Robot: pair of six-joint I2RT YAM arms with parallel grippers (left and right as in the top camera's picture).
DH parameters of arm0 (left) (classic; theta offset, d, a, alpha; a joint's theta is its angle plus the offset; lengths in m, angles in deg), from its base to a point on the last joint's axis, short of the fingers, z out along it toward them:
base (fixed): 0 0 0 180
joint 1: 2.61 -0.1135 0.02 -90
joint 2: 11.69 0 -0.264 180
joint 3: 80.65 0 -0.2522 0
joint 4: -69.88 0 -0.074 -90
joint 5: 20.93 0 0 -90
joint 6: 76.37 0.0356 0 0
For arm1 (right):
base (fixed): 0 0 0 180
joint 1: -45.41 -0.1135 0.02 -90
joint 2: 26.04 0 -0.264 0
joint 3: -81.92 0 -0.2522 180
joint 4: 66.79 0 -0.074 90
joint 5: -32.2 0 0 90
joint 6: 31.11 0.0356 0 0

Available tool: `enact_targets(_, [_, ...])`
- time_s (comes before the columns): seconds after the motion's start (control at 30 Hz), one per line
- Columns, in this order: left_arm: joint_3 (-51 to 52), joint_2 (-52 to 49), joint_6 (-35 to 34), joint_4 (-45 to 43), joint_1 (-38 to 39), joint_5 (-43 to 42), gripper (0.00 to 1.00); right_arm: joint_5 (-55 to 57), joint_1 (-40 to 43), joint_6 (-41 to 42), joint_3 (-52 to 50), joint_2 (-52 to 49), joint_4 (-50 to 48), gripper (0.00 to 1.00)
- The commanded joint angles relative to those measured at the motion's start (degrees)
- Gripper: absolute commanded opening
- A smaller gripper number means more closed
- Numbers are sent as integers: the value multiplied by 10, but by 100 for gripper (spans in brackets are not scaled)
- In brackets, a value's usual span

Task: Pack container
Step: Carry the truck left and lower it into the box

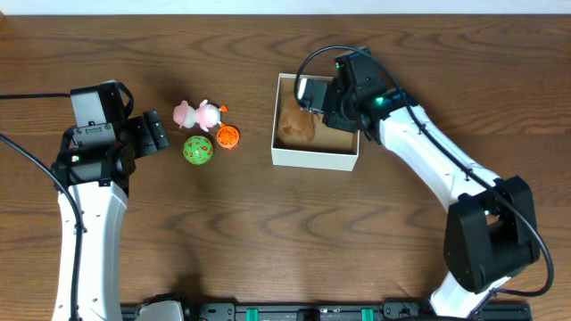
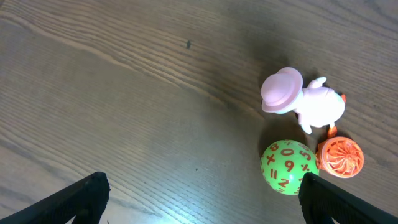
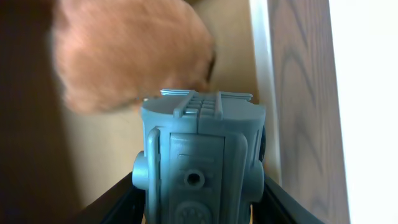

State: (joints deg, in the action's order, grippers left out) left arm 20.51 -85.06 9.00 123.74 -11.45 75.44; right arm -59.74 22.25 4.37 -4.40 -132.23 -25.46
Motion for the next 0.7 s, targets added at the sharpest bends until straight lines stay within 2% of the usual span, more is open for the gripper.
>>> enact_targets(0.0, [-12,-1,3,2,-2,0,98,-32,19,-25,10,-9,-3,8])
enact_targets(0.17, [-12,-1,3,2,-2,0,98,-74,30,-16,10,-9,-3,15])
enact_targets(0.67, [-12,-1,3,2,-2,0,98,-52,30,-17,9,-54,8,15])
